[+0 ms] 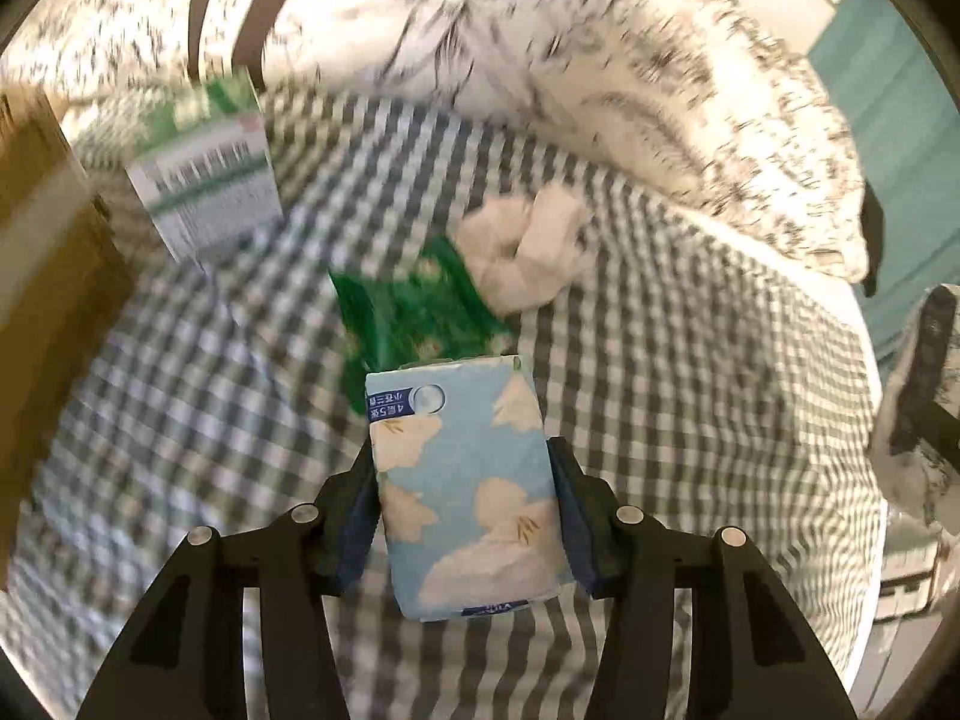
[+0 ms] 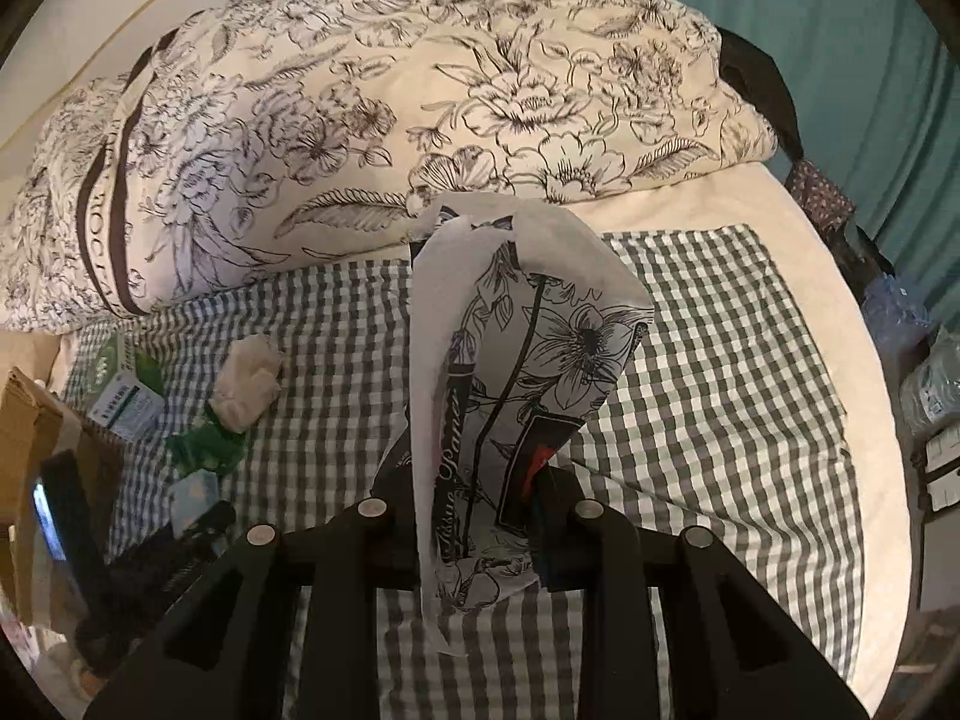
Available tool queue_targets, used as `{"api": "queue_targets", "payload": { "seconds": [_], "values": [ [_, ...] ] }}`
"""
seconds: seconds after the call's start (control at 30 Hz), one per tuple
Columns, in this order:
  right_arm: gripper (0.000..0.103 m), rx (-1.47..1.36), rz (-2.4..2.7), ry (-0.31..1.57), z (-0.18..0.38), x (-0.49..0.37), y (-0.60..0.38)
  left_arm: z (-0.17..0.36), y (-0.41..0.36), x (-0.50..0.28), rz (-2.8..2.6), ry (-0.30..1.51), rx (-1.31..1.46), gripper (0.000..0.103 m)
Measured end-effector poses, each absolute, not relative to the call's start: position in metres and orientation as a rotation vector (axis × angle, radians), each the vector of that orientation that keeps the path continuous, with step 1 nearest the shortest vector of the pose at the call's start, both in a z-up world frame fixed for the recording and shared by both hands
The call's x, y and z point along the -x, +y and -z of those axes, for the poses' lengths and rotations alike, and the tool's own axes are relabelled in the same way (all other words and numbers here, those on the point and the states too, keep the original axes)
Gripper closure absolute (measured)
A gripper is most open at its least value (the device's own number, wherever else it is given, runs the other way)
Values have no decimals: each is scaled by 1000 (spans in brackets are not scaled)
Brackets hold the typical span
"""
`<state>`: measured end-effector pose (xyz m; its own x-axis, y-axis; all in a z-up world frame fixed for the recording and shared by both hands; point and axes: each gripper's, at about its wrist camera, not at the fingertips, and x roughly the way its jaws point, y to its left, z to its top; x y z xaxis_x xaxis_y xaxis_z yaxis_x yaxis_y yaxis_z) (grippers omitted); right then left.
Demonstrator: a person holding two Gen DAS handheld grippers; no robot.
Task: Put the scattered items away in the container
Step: 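Carry both tissue packets into the cardboard box while both grippers open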
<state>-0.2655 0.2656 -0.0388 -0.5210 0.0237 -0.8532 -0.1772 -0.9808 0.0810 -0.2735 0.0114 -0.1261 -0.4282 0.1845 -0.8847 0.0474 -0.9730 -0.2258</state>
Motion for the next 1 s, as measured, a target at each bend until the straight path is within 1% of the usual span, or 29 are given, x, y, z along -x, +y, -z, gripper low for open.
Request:
{"api": "queue_targets", "payload": {
  "seconds": [0.3, 0.5, 0.67, 0.73, 0.8, 0.87, 1.0],
  "values": [
    [78, 1494, -2743, 208, -18, 239, 202, 18, -43, 251, -2650, -235, 1437, 50],
    [78, 1466, -2874, 216, -66, 220, 126, -27, -115, 226, -2717, -162, 1359, 50],
    [78, 1477, -2988, 251, -97, 202, 39, -43, -190, 209, -2754, -133, 1383, 50],
    [78, 1505, -3027, 303, -106, 194, -2, -44, -220, 203, -2767, -122, 1397, 49],
    [78, 1529, -3060, 324, -111, 187, -39, -45, -251, 199, -2784, -119, 1401, 49],
    [78, 1553, -3090, 295, -113, 181, -80, -46, -276, 196, -2794, -119, 1405, 49],
    [78, 1596, -3104, 295, -109, 179, -128, -42, -321, 197, -2820, -155, 1429, 49]
  ]
}}
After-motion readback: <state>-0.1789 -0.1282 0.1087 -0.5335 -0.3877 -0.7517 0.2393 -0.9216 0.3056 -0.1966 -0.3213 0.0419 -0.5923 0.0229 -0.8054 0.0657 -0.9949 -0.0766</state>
